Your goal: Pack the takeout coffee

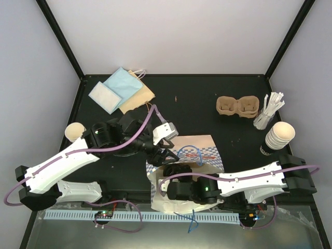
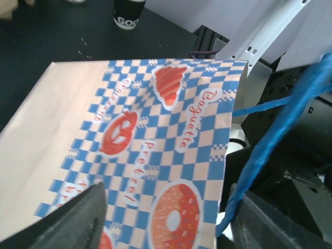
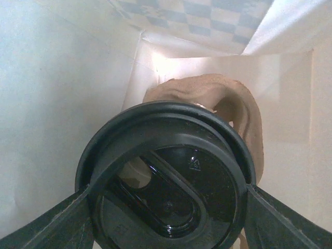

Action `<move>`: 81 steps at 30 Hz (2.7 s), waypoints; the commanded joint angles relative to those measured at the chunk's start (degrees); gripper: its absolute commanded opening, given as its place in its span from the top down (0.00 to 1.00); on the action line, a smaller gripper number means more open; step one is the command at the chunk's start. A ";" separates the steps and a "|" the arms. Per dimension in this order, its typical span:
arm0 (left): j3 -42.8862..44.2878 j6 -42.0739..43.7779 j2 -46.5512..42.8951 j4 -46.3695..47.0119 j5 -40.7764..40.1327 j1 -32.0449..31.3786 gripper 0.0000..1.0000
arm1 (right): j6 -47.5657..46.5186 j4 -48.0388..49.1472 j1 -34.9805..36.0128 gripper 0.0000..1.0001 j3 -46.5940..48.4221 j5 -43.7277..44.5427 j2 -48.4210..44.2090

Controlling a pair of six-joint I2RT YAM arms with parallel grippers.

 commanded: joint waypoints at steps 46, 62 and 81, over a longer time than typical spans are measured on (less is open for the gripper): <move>-2.82 -11.13 32.36 12.11 1.72 33.86 0.24 | -8.82 9.13 -3.26 0.43 -2.94 6.64 1.12; -10.04 -12.37 27.70 16.79 7.50 34.74 0.25 | -8.69 4.92 -3.63 0.43 -0.60 6.15 4.29; -14.14 -13.73 25.04 18.92 9.32 34.74 0.27 | -7.46 1.27 -3.65 0.43 1.69 4.22 8.43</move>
